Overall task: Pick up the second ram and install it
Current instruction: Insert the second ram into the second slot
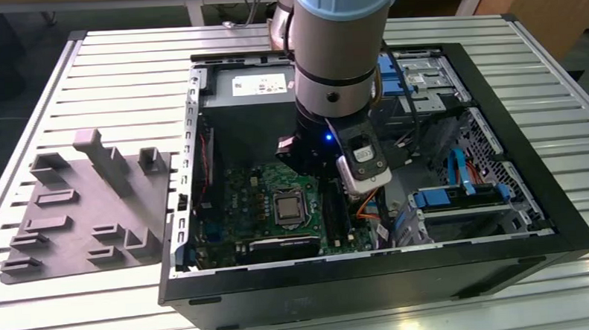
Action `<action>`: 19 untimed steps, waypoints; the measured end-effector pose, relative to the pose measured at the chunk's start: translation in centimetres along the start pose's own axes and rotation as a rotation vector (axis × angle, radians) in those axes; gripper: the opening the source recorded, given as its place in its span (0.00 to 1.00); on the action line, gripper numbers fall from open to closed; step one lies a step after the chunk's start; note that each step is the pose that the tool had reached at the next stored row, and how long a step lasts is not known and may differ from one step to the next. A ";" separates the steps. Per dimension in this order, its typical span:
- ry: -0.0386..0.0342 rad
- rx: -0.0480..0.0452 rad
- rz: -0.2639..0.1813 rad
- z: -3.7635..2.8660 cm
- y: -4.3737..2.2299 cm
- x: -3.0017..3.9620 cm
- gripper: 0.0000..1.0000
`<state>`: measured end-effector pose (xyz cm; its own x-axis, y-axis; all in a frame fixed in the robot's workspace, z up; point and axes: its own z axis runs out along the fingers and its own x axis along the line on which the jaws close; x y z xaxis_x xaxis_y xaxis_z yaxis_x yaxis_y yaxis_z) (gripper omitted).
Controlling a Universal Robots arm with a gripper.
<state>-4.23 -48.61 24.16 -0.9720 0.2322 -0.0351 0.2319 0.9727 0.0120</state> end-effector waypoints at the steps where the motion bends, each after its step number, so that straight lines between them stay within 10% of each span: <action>1: 0.0000 0.0000 0.000 0.00 0.00 0.00 0.11; 19: 0.0004 -0.0012 -0.033 0.01 0.06 -0.17 0.11</action>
<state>-4.05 -48.60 24.16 -0.9792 0.1999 -0.0351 0.1996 0.9798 0.0120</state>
